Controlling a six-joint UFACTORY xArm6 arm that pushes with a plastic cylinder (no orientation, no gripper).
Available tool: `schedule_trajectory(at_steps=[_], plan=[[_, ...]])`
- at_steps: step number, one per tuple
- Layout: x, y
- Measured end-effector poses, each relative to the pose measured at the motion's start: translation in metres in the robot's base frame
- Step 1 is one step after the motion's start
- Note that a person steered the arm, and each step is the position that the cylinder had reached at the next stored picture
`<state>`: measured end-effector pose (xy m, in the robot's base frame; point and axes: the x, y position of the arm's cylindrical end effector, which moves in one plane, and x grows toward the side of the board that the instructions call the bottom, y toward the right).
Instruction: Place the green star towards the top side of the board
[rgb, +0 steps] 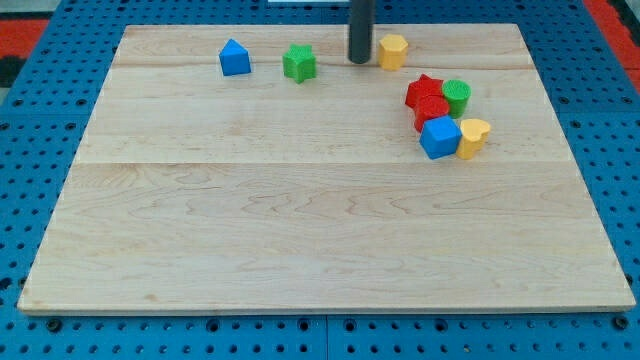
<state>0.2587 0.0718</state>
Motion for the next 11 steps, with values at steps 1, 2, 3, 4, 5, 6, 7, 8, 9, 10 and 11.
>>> schedule_trajectory(at_steps=[1, 2, 3, 4, 5, 6, 7, 8, 9, 10, 11], plan=[[-0.020, 0.059], [-0.042, 0.114], [-0.039, 0.111], [-0.011, 0.077], [0.025, 0.016], [0.063, -0.076], [0.051, -0.132], [0.015, -0.132], [0.014, -0.092], [0.005, -0.017], [0.014, -0.005]])
